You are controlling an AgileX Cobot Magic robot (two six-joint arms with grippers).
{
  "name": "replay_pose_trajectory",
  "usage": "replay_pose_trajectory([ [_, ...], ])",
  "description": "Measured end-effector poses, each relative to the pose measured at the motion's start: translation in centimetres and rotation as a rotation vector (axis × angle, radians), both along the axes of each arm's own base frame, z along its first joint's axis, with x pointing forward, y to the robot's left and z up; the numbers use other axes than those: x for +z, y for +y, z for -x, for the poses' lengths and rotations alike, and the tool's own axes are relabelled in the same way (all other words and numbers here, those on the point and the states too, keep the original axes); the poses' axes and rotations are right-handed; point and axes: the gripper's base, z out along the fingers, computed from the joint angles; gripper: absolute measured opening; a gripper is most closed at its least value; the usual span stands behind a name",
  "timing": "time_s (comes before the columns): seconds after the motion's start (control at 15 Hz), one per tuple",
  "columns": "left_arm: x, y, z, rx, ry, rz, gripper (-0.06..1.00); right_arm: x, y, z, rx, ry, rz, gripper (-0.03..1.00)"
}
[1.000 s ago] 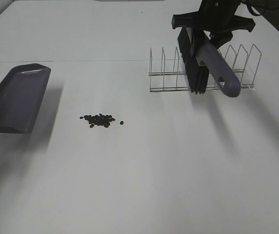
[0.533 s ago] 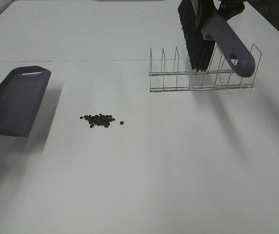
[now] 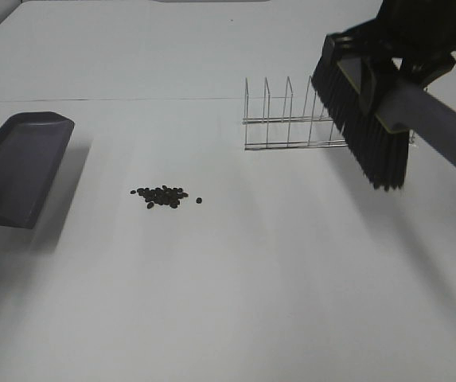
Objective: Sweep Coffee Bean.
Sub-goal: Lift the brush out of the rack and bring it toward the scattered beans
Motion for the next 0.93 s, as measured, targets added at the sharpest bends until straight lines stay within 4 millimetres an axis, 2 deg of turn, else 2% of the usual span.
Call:
replay_pose_trajectory([
  [0.13, 0.0, -1.1, -0.4, -0.040, -0.039, -0.060, 0.33, -2.0, 2.9, 0.2, 0.072, 0.012, 0.106, 0.36],
  [0.2, -0.2, -2.2, -0.5, -0.089, -0.048, -0.099, 0.33, -2.5, 3.7, 0.1, 0.089, 0.015, 0.125, 0.36],
  [0.33, -0.8, -4.0, -0.7, -0.142, -0.033, -0.150, 0.33, -4.3, 6.5, -0.3, 0.138, 0.030, 0.151, 0.36],
  [0.4, -1.8, -5.4, -1.3, -0.161, 0.012, -0.184, 0.33, -6.3, 8.7, -0.6, 0.184, 0.057, 0.165, 0.36],
  [0.67, -3.3, -6.6, -3.0, -0.209, 0.067, -0.184, 0.33, -9.1, 10.7, -2.1, 0.207, 0.082, 0.176, 0.36],
  [0.93, -4.0, -8.5, -4.1, -0.244, 0.089, -0.174, 0.33, -10.1, 12.6, -3.7, 0.227, 0.057, 0.159, 0.36],
])
